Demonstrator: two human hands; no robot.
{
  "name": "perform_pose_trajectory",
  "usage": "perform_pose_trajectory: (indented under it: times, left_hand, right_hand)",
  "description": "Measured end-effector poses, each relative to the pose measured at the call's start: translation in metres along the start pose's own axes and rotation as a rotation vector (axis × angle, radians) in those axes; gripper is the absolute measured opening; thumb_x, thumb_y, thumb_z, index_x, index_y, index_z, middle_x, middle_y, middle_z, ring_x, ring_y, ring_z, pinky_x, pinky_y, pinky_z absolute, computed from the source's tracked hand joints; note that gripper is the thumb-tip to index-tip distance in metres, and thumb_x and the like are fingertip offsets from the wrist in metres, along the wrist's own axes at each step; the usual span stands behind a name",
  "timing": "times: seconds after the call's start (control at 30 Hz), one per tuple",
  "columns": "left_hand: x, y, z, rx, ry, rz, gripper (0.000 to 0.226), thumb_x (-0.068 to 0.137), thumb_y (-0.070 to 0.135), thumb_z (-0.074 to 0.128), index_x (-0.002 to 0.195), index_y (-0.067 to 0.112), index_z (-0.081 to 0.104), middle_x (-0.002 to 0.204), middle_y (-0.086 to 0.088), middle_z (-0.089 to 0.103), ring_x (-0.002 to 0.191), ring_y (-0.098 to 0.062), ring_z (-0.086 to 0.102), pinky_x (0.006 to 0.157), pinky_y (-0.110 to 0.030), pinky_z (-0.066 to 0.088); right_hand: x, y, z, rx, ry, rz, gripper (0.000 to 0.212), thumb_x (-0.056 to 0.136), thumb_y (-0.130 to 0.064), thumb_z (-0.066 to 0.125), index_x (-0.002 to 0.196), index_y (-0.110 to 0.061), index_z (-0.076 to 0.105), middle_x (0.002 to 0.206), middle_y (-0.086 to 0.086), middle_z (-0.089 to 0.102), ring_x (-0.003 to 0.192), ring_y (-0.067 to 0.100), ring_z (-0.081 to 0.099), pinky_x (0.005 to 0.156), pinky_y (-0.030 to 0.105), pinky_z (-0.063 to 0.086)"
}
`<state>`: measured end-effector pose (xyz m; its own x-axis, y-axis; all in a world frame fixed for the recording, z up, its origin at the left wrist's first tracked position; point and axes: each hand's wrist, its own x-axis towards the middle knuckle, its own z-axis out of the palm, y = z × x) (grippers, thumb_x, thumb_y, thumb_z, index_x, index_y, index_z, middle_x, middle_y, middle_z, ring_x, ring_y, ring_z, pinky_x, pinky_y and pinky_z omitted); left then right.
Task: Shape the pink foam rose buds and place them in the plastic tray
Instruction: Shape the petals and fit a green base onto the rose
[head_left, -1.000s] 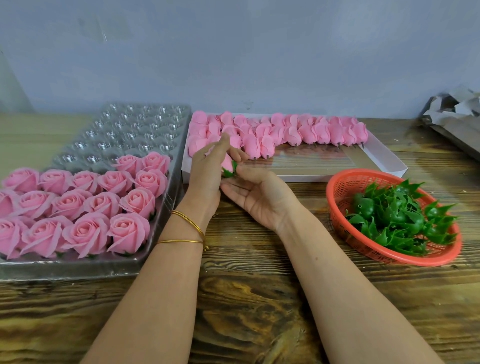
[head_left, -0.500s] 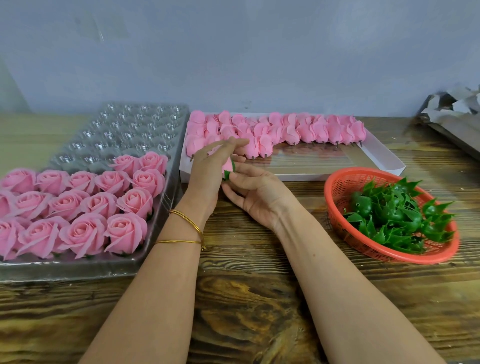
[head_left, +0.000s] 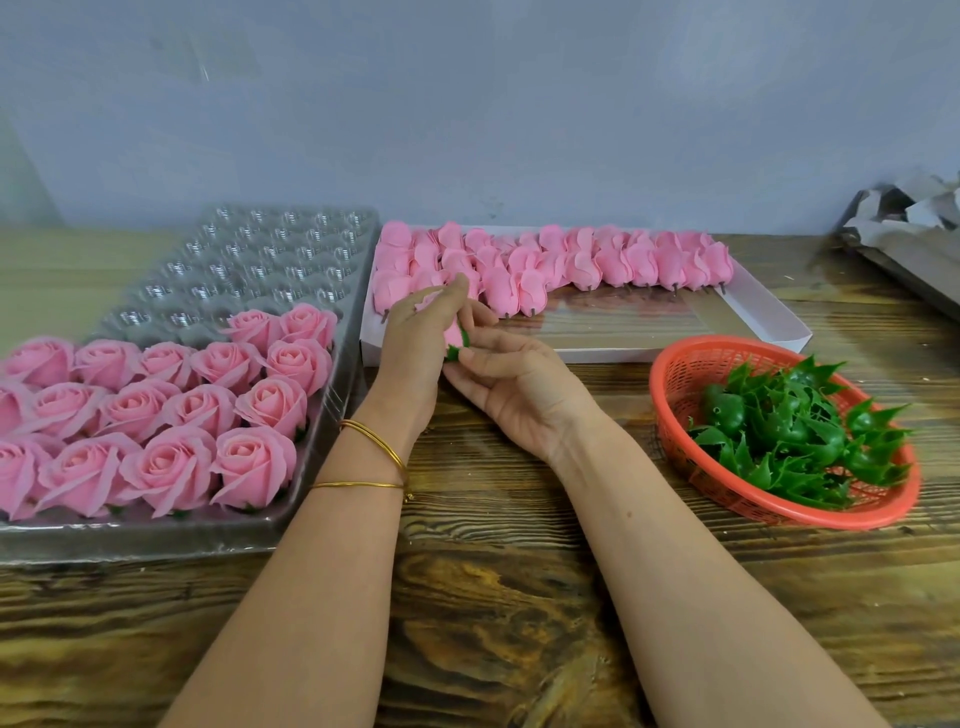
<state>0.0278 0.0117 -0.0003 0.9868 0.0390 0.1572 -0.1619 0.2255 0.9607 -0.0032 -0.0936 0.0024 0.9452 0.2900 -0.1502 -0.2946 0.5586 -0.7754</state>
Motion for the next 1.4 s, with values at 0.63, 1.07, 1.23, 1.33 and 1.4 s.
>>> perform_pose_trajectory:
  times: [0.63,1.07,1.23,1.33,1.4]
  left_hand:
    - [-0.0035,0.0035,-0.0012,0.048,-0.025,-0.029,0.034,0.098,0.033,0.051,0.079,0.023,0.078,0.097,-0.007,0.072,0.092,-0.017,0.063,0.083,-0.035,0.052]
    - [-0.0041,0.0033,-0.0003,0.121,-0.066,-0.019,0.031,0.096,0.037,0.053,0.083,0.024,0.079,0.086,-0.006,0.068,0.089,-0.016,0.063,0.094,-0.037,0.048]
    - [-0.0033,0.0038,-0.0016,0.11,-0.105,-0.018,0.032,0.096,0.036,0.053,0.083,0.022,0.079,0.083,0.003,0.073,0.094,-0.016,0.062,0.093,-0.035,0.048]
    - [-0.004,0.0051,-0.0022,0.102,-0.128,-0.031,0.033,0.097,0.033,0.052,0.084,0.019,0.078,0.088,-0.002,0.074,0.097,-0.015,0.062,0.096,-0.035,0.047]
    - [-0.0049,0.0061,-0.0026,0.107,-0.142,-0.039,0.033,0.097,0.033,0.051,0.085,0.017,0.078,0.092,-0.005,0.074,0.1,-0.015,0.063,0.098,-0.035,0.048]
  right_hand:
    - [-0.0002,-0.0026,-0.0049,0.009,-0.026,0.104,0.018,0.099,-0.005,0.047,0.099,-0.006,0.065,0.084,0.008,0.071,0.077,0.018,0.069,0.077,0.025,0.059]
    - [0.0002,-0.0008,-0.0057,0.035,-0.04,0.035,0.015,0.093,0.007,0.051,0.096,0.002,0.065,0.089,0.008,0.071,0.087,0.021,0.068,0.09,0.033,0.055]
    - [0.0007,-0.002,-0.0078,0.009,-0.041,0.029,0.018,0.092,0.008,0.052,0.092,-0.003,0.067,0.085,0.005,0.073,0.08,0.015,0.071,0.086,0.029,0.057]
    - [0.0011,-0.0022,-0.0091,-0.004,-0.049,0.041,0.018,0.091,0.007,0.053,0.1,-0.002,0.067,0.09,0.007,0.071,0.082,0.015,0.07,0.086,0.028,0.057]
    - [0.001,-0.0024,-0.0098,-0.017,-0.066,0.054,0.021,0.091,0.006,0.053,0.106,-0.001,0.065,0.094,0.008,0.069,0.085,0.015,0.069,0.088,0.028,0.056]
